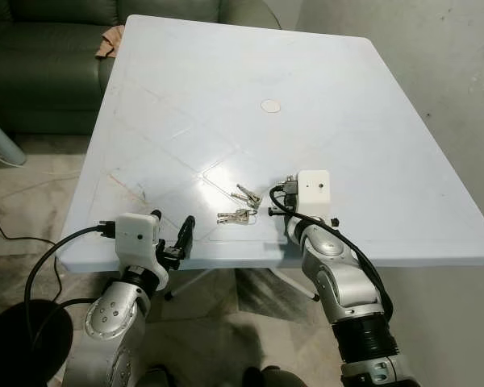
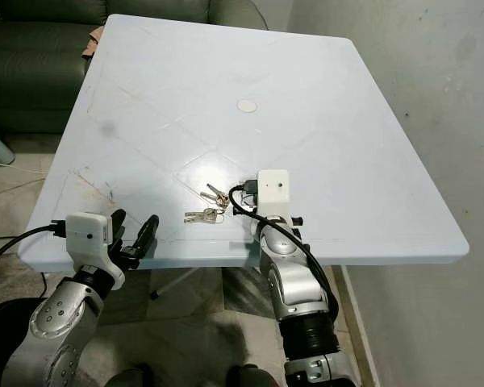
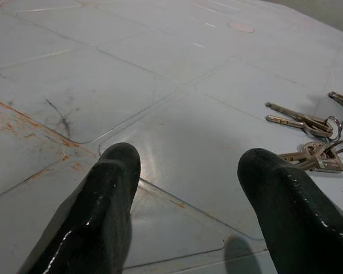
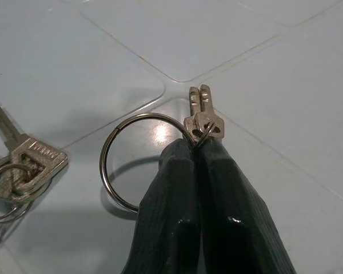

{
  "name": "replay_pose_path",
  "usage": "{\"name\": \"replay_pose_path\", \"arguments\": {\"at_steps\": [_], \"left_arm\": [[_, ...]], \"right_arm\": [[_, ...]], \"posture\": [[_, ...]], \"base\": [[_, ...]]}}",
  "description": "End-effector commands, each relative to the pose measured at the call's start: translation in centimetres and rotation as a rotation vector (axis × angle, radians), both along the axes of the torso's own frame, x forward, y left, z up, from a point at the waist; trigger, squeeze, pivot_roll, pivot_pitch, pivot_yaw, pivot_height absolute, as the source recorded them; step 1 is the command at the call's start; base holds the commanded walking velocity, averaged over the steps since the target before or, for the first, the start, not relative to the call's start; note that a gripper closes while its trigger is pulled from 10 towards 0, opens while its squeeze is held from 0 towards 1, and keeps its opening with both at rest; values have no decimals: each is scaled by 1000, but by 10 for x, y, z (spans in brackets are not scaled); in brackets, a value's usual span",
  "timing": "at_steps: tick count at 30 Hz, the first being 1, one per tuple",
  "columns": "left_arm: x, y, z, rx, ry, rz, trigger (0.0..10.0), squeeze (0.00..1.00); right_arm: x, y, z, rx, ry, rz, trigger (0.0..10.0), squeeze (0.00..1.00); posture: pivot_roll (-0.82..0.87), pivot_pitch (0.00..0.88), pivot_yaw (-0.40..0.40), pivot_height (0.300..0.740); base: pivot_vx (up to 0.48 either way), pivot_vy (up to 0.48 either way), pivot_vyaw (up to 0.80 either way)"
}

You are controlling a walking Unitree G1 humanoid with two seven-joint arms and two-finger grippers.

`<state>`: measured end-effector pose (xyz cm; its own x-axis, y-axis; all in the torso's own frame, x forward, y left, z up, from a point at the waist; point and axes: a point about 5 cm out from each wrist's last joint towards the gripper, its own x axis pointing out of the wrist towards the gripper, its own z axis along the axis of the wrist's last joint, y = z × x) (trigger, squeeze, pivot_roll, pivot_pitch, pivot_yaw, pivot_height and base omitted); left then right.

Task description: Hang keys on a hook

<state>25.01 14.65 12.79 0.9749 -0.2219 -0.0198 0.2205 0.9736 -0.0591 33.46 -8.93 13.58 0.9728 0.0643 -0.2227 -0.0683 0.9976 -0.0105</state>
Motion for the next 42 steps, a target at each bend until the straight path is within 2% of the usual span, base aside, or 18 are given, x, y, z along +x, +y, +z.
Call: {"name": "replay_pose_path", "arguments": {"at_steps": [1, 3, 5, 7, 9, 14, 17, 18, 20, 24, 31, 32, 33, 40, 42], "left_arm": [[-1, -1, 3, 10, -11, 0, 10000, 0], [0, -1, 2, 11, -12, 1, 10000, 0], [2, -1, 3, 16, -18, 6, 10000, 0], [6, 1, 5, 34, -34, 30, 10000, 0], [9, 3, 6, 35, -37, 48, 10000, 0], [17, 9, 11, 12, -48, 100, 10000, 0], [18, 9, 11, 13, -49, 101, 10000, 0], [26, 17, 18, -8, -60, 141, 10000, 0], [40, 29, 36, -31, -108, 200, 10000, 0], [45, 36, 48, -28, -163, 221, 10000, 0], [47, 42, 56, -27, -194, 233, 10000, 0], [46, 44, 57, -26, -209, 235, 10000, 0], [46, 44, 58, -23, -216, 236, 10000, 0], [41, 45, 51, -64, -228, 216, 10000, 0], [38, 46, 47, -62, -231, 228, 10000, 0]], "right_arm": [[1, -4, 3, 0, -32, -24, 0, 0], [2, -4, 9, 16, -81, -23, 0, 0], [2, -4, 19, 1, -177, -5, 0, 0], [2, -6, 29, 36, -227, -5, 0, 0], [2, -7, 36, 19, -282, -10, 0, 0], [4, -13, 49, 33, -364, -34, 0, 0], [4, -13, 48, 33, -371, -33, 0, 0], [5, -17, 55, 11, -431, -41, 0, 0], [7, -23, 63, -20, -509, -56, 0, 0], [5, -27, 63, -7, -529, -54, 0, 0], [1, -28, 66, 45, -551, -3, 0, 0], [-4, -27, 66, 154, -575, 66, 8667, 0], [-7, -27, 67, 206, -596, 107, 10000, 0], [-15, -21, 53, 253, -556, 255, 10000, 0], [-14, -21, 48, 215, -551, 259, 10000, 0]], "posture": [[-22, 195, -114, 724], [-23, 188, -113, 724], [-24, 172, -110, 724], [-24, 167, -109, 724], [-25, 160, -108, 724], [-25, 145, -105, 724], [-25, 145, -105, 724], [-24, 96, -97, 724], [-26, 77, -94, 724], [-31, 37, -86, 724], [-36, 1, -76, 724], [-37, 0, -74, 724], [-37, 0, -74, 724], [-34, 0, -80, 724], [-33, 0, -81, 724]], "base": [[0, 0, 0], [0, 0, 0], [0, 0, 0], [0, 0, 0], [0, 0, 0], [0, 0, 0], [0, 0, 0], [0, 0, 0], [0, 0, 0], [0, 0, 0], [0, 0, 0], [0, 0, 0], [0, 0, 0], [0, 0, 0], [0, 0, 0]]}}
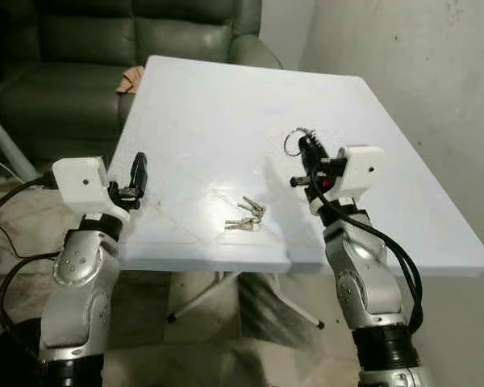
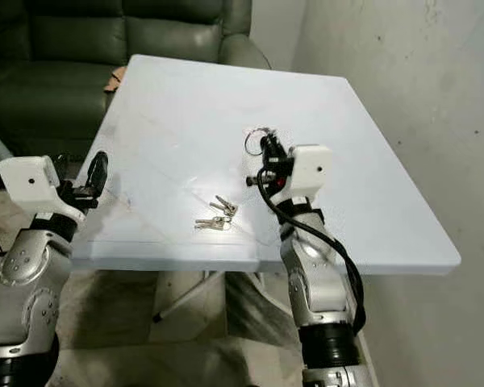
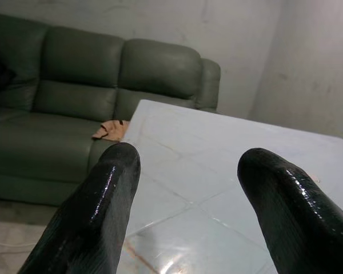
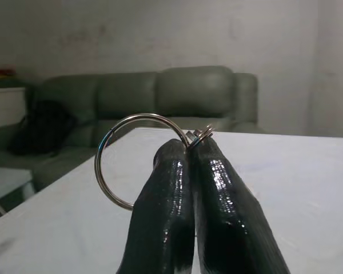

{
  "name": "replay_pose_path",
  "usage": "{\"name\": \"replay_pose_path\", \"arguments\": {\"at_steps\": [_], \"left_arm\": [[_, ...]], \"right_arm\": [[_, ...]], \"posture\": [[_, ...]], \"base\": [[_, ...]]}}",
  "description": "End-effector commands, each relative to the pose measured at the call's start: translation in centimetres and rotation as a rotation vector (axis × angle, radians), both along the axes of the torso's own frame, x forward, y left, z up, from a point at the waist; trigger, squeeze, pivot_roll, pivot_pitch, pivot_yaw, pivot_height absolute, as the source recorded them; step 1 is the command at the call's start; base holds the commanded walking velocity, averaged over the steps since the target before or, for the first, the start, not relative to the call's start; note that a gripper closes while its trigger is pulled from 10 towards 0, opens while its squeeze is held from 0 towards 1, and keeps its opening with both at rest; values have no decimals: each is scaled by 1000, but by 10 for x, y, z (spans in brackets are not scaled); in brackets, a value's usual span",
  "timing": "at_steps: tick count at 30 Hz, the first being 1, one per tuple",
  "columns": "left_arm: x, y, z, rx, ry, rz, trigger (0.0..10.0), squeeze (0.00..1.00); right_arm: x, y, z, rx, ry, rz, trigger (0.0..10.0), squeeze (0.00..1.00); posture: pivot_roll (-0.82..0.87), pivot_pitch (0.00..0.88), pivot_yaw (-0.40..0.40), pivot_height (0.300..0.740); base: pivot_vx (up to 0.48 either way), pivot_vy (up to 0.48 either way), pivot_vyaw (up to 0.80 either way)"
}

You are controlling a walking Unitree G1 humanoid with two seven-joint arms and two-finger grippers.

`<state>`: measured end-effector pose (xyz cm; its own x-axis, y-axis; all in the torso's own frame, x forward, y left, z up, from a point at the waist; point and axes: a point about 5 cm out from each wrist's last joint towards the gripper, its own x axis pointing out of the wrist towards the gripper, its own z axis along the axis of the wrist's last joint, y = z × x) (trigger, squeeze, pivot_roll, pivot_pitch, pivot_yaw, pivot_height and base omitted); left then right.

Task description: Hang keys on a hook

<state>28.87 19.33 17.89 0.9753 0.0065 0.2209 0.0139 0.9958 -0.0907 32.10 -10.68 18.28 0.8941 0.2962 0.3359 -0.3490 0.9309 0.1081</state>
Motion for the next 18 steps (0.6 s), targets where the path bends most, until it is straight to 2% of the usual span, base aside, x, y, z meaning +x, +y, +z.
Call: {"name": "replay_pose_path", "arguments": {"at_steps": [1, 10, 18], "left_arm": [[-2, 1, -9, 0, 13, 10, 10000, 0], [-6, 9, -24, 7, 34, 45, 10000, 0], [-8, 9, -26, 1, 32, 47, 10000, 0]], "right_arm": [[0, -3, -4, -46, -8, -8, 10000, 0], [3, -4, -16, -72, 20, 26, 10000, 0], [5, -7, -20, -95, 29, 16, 10000, 0]], "posture": [[-30, 0, -82, 724], [-22, 0, -88, 724], [-16, 0, -91, 724]], "base": [[0, 0, 0], [0, 0, 0], [0, 0, 0]]}}
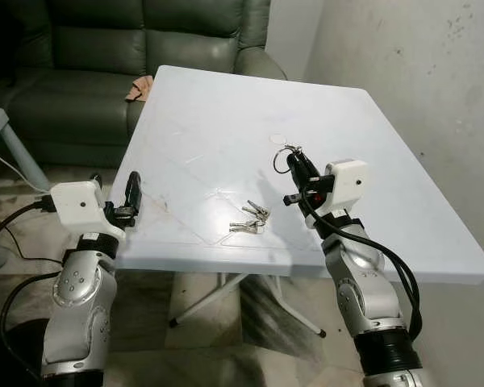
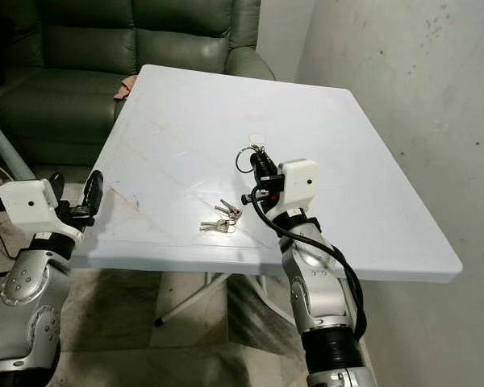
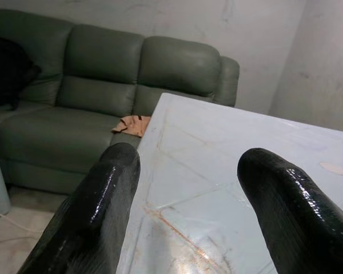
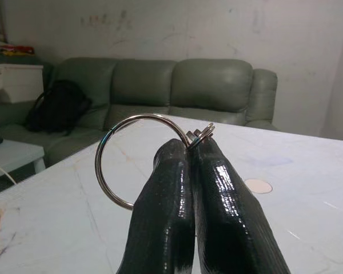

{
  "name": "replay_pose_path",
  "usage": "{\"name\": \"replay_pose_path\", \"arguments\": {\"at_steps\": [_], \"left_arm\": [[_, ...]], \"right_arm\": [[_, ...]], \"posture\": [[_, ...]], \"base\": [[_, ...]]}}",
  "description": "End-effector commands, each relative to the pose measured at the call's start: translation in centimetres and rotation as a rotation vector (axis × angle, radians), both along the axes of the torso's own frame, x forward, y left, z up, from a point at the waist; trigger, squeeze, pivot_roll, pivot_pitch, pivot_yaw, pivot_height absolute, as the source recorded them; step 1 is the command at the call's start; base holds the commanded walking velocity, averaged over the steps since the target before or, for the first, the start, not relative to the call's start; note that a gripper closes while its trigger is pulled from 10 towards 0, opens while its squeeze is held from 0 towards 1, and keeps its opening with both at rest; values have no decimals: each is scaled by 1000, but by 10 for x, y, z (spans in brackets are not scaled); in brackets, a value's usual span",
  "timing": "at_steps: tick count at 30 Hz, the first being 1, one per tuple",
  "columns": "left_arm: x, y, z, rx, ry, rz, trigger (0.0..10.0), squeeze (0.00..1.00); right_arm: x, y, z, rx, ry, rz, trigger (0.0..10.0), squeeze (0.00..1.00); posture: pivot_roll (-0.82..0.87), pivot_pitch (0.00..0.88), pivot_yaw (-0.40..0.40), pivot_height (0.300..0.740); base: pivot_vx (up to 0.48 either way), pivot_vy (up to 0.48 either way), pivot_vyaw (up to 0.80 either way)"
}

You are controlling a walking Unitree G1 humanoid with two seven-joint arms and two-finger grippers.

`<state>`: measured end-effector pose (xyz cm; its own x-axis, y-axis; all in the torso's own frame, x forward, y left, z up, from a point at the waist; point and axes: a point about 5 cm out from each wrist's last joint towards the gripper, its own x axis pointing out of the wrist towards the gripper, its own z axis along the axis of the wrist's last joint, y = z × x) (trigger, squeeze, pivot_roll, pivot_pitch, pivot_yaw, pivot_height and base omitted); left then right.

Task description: Hang keys on a hook

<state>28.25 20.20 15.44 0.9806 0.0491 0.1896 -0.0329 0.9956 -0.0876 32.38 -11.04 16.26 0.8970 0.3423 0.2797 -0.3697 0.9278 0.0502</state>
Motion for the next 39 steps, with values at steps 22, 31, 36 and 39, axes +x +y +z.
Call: {"name": "replay_pose_path", "arguments": {"at_steps": [22, 31, 36, 39], "left_arm": [[21, 3, 14, 19, -19, 37, 10000, 0], [21, -1, 13, 12, -23, 19, 10000, 0], [24, 0, 12, 6, -23, 17, 10000, 0], [26, 2, 14, 2, -28, 17, 10000, 0]], "right_arm": [[19, -4, 1, -33, 40, -34, 10000, 0], [19, -3, 1, -35, 36, -33, 10000, 0], [18, -3, 0, -37, 37, -34, 10000, 0], [18, -5, -1, -40, 40, -37, 10000, 0]], "posture": [[-12, 0, -86, 724], [-20, 0, -86, 724], [-36, 0, -87, 724], [-40, 0, -86, 724]], "base": [[0, 0, -557], [0, 0, -744], [0, 0, -744], [0, 0, -744]]}}
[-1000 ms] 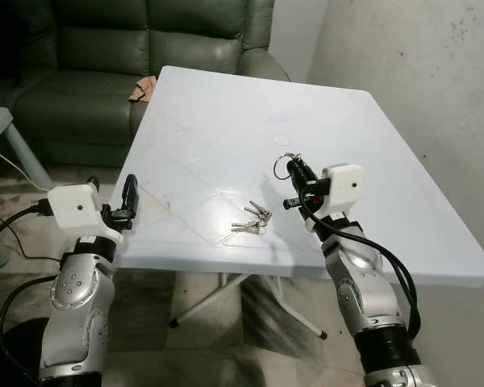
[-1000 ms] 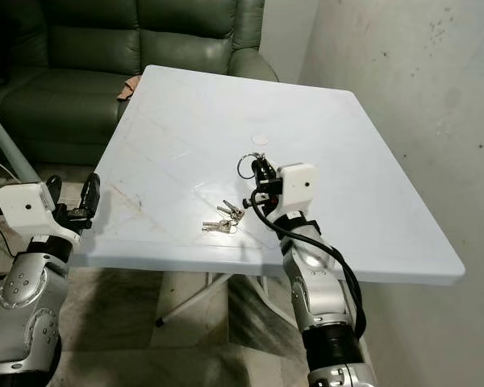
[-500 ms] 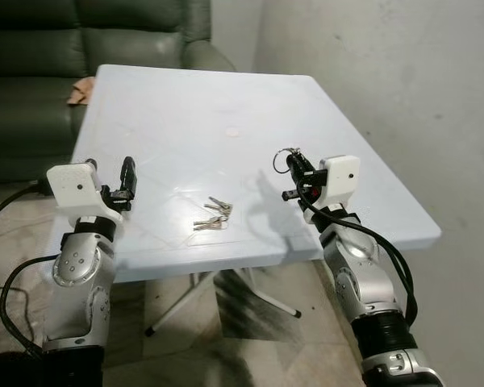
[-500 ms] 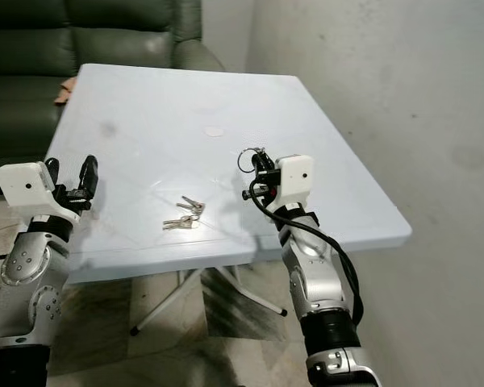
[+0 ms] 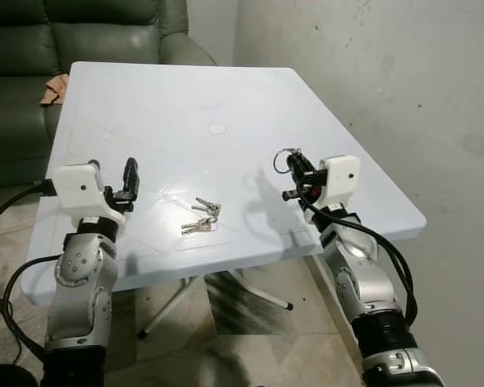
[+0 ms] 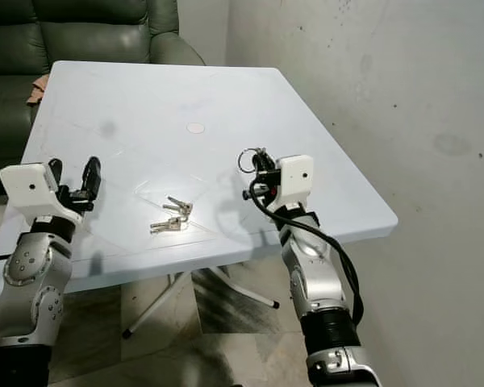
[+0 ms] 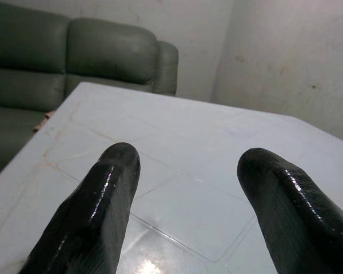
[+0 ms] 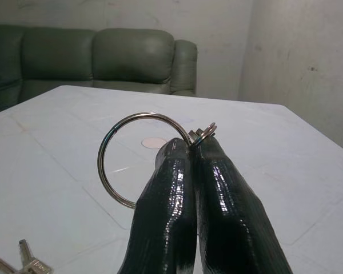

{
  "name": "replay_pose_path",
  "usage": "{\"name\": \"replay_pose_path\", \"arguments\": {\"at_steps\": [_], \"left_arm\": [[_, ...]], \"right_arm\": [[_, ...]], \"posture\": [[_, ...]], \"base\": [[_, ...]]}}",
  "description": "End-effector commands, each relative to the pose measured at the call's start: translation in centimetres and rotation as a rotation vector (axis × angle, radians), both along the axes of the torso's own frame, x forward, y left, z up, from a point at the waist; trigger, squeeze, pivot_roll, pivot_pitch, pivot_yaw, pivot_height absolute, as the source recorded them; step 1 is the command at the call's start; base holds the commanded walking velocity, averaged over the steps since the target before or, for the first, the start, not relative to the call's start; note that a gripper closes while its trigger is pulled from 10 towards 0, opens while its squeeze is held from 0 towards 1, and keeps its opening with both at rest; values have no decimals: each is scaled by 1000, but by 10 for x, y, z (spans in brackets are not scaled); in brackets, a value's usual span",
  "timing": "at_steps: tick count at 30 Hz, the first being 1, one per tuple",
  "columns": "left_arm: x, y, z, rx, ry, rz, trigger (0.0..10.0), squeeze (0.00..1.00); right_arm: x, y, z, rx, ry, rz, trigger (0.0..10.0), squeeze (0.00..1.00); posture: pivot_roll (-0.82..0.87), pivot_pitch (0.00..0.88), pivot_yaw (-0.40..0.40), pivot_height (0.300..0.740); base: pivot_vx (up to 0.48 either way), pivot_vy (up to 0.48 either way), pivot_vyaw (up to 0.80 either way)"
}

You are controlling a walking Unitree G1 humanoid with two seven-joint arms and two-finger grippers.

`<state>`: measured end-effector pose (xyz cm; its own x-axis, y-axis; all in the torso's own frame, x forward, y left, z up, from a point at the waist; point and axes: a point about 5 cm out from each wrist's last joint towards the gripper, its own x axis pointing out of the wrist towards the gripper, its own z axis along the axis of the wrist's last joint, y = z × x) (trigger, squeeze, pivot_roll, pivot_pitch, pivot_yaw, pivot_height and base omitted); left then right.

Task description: Hang keys on a hook

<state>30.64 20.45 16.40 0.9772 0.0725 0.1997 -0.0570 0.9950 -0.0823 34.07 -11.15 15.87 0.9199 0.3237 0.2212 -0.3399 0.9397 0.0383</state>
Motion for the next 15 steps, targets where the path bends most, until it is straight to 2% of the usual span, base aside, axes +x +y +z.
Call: {"name": "replay_pose_path", "arguments": {"at_steps": [1, 6, 10, 12, 15], "left_arm": [[3, 0, 4, -11, -19, -9, 10000, 0], [4, 1, 4, -34, -11, -15, 10000, 0], [4, 1, 3, -36, -9, -18, 10000, 0], [4, 1, 3, -35, -13, -16, 10000, 0], [3, 0, 3, -19, -10, -11, 10000, 0]], "right_arm": [[1, -4, 2, -8, -13, -8, 10000, 0], [1, -4, 2, -7, -14, -10, 10000, 0], [1, -3, 2, -6, -14, -9, 10000, 0], [0, -3, 2, -5, -14, -7, 10000, 0], [0, -2, 1, -6, -11, -4, 10000, 0]], "posture": [[-40, 0, -86, 724], [-41, 0, -84, 724], [-39, 0, -83, 724], [-38, 0, -84, 724], [-34, 0, -86, 724]], "base": [[0, 0, -744], [0, 0, -745], [0, 472, -744], [0, 266, -744], [0, 0, -746]]}}
